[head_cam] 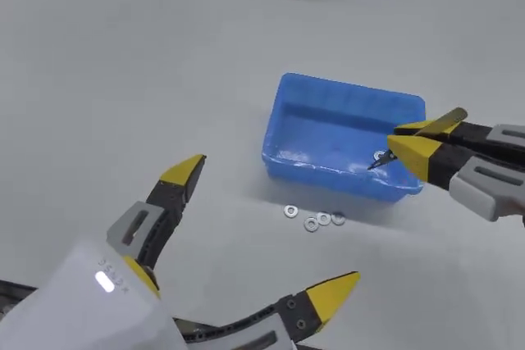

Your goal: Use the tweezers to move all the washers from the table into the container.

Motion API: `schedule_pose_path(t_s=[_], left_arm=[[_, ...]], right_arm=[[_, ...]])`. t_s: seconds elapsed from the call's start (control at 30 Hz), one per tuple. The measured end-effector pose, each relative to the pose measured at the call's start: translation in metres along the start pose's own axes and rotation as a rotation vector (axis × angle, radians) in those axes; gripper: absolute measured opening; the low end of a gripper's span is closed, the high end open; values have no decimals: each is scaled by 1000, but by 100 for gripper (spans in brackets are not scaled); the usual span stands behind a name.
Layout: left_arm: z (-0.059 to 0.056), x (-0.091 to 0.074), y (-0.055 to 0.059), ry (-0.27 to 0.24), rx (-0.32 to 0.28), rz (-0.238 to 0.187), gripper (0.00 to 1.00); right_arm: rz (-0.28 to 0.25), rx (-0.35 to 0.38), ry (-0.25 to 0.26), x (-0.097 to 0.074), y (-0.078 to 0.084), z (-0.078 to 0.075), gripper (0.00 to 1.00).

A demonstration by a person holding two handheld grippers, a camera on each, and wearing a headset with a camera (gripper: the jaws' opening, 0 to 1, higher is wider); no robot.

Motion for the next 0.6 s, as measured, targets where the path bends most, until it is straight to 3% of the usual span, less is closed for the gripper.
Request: schedule_pose_path(t_s=[0.2, 0.33, 0.6], left_arm=[[-1, 1, 1, 10, -4, 6, 98], [-1, 1, 2, 9, -1, 5, 98], [-2, 1, 4, 15, 10, 17, 97]], right_arm=[[37, 11, -74, 13, 15, 19, 2], [100, -12, -84, 24, 30, 19, 3], [154, -19, -95, 36, 47, 15, 3]])
Point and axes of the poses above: the centre of the closed fingertips' face, and the gripper's own axes: x roughly forward along the fingers, z roughly to its left, y roughly out of its underside, the point moved 2 cm from there along -x, roughly backward along the fingers, and after that the axes turned 8 degrees about -y, right-handed, at the moved point
